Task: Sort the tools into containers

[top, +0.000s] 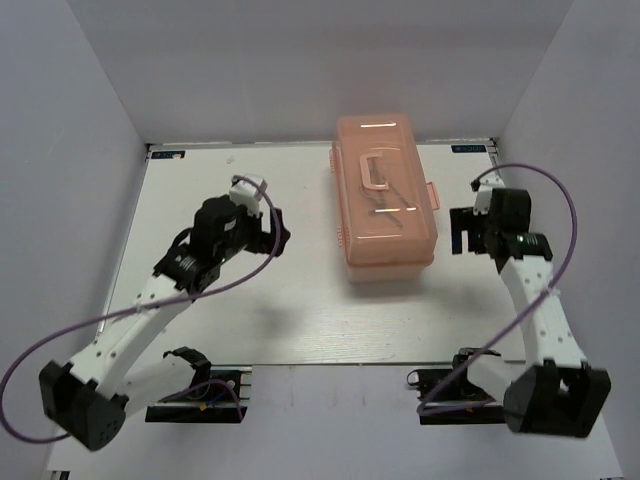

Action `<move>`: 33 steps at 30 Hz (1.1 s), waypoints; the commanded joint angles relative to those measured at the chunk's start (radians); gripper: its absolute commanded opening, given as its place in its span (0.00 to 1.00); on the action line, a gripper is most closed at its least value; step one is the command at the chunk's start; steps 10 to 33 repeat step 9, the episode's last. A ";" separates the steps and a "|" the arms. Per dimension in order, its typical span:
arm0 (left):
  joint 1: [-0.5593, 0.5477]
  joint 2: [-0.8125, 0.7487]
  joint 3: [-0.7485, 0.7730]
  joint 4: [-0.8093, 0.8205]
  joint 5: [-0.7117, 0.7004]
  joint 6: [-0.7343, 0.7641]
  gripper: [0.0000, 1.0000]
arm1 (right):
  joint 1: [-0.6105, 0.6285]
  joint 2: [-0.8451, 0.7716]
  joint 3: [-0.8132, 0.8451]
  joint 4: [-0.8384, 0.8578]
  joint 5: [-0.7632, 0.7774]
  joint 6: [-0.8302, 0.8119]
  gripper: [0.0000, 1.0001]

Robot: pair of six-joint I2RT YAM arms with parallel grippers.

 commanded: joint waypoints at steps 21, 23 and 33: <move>0.000 -0.296 -0.238 -0.012 -0.041 0.087 1.00 | 0.000 -0.451 -0.353 0.036 -0.306 0.026 0.90; 0.000 -0.296 -0.238 -0.012 -0.041 0.087 1.00 | 0.000 -0.451 -0.353 0.036 -0.306 0.026 0.90; 0.000 -0.296 -0.238 -0.012 -0.041 0.087 1.00 | 0.000 -0.451 -0.353 0.036 -0.306 0.026 0.90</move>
